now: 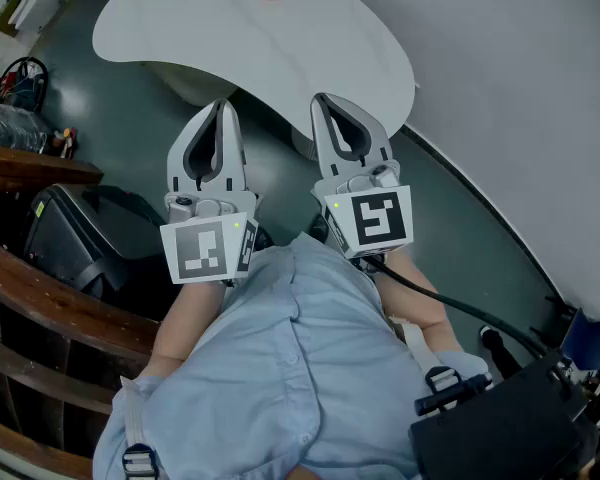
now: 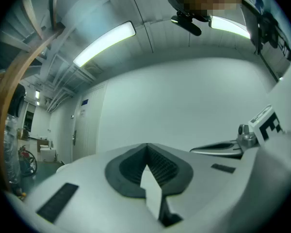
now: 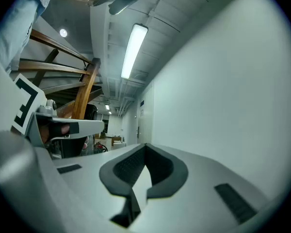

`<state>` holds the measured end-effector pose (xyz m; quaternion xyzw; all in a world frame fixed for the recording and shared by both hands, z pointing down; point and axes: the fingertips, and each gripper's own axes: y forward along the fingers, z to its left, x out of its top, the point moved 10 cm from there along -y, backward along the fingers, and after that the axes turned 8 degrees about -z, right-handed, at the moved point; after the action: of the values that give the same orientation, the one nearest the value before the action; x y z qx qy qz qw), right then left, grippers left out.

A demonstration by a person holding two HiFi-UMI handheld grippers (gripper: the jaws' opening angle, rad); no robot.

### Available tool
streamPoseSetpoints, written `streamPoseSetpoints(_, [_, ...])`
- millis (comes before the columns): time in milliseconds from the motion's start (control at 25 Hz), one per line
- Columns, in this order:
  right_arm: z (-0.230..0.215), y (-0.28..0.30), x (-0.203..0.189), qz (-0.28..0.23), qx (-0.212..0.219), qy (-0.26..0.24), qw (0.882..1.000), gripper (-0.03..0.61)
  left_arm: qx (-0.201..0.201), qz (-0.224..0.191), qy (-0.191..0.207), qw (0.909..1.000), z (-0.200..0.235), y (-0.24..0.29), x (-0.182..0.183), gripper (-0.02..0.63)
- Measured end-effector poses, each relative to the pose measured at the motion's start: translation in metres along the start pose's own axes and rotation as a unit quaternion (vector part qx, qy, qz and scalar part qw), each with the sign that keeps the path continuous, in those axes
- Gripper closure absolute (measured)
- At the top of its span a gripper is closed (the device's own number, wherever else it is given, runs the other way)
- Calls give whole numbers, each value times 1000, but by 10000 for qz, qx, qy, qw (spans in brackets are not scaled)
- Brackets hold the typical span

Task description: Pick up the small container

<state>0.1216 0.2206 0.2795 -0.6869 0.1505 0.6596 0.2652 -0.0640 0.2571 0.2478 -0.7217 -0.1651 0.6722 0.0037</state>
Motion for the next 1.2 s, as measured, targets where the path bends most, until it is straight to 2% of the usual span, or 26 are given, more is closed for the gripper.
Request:
streamPoseSetpoints(320, [-5,0,-1,-37,50,-3,10000,578,5,18,24,10000,-4,3,-2,615])
streamPoseSetpoints(480, [-13,1,-5,-41,137,230,9996,577,34,63,39,10000,-9,7,-5,615])
streamPoseSetpoints(640, [-22,2,-7,-63,127,253,9996,577,81,85,77,9999,-16,12,-6,615])
streamPoseSetpoints(1000, [-48,6,-14,-16,376,242,9990,577,355,173,111,9992,-37,20,-13,615])
streamPoseSetpoints(1200, [-58,12,-23,51,376,328,9987,577,470,311,157,9983,-37,21,-20,615])
